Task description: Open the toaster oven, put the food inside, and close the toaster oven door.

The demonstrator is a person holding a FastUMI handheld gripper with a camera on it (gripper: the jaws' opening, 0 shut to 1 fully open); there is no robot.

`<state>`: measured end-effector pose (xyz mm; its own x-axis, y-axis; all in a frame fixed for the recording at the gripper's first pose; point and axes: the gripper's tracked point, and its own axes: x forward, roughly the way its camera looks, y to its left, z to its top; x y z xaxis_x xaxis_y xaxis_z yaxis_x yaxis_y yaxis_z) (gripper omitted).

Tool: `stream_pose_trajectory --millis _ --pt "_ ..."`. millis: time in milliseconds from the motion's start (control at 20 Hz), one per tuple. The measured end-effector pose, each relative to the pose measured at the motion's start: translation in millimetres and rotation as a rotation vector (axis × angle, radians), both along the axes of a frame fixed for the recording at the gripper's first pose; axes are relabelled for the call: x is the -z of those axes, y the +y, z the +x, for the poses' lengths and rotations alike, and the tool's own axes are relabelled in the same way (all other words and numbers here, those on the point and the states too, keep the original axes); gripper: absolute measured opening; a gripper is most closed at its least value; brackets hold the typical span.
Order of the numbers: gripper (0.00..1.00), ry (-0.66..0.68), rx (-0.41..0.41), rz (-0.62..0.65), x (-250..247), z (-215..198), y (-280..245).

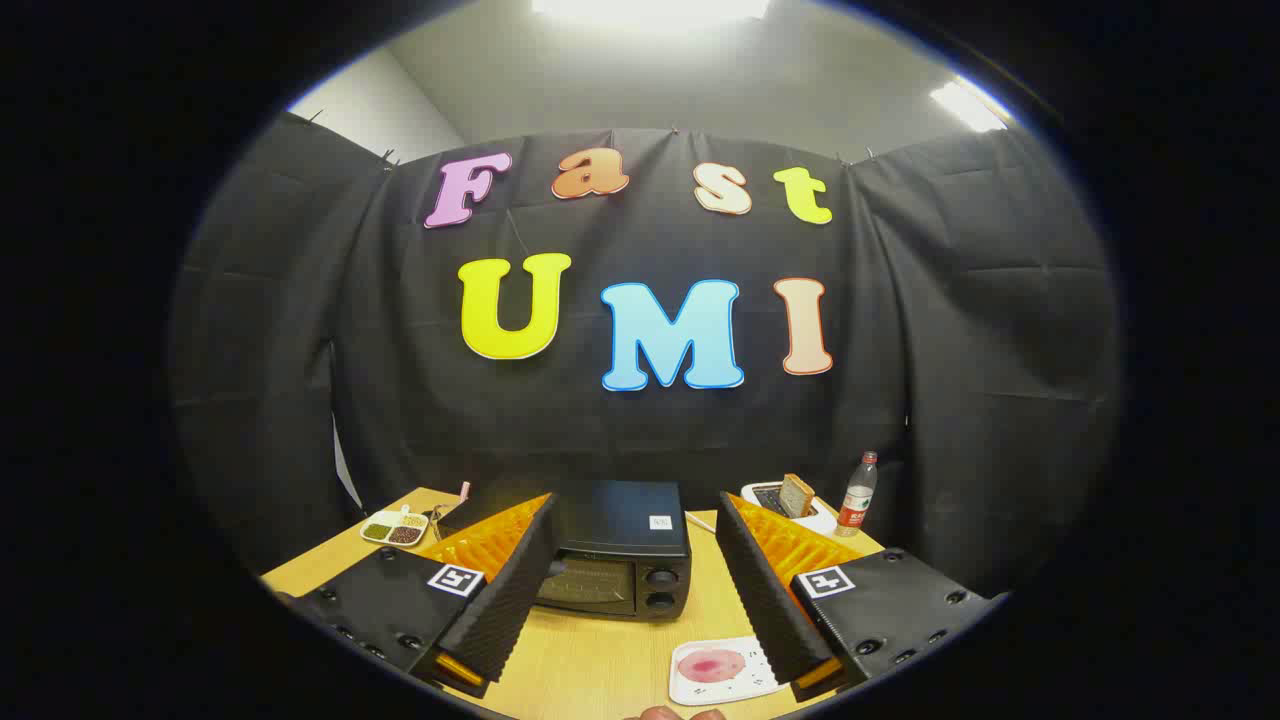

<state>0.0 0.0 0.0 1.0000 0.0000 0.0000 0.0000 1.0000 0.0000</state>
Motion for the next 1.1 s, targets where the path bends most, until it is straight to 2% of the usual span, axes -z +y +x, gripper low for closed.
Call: stream_pose_trajectory --millis 350,650,1100 --pt "0.98 0.015 0.019 0.044 3 5 -4" --pt "0.98 0.037 0.011 0.027 11 22 2" --pt "0.98 0.088 -0.019 0.016 23 51 32"
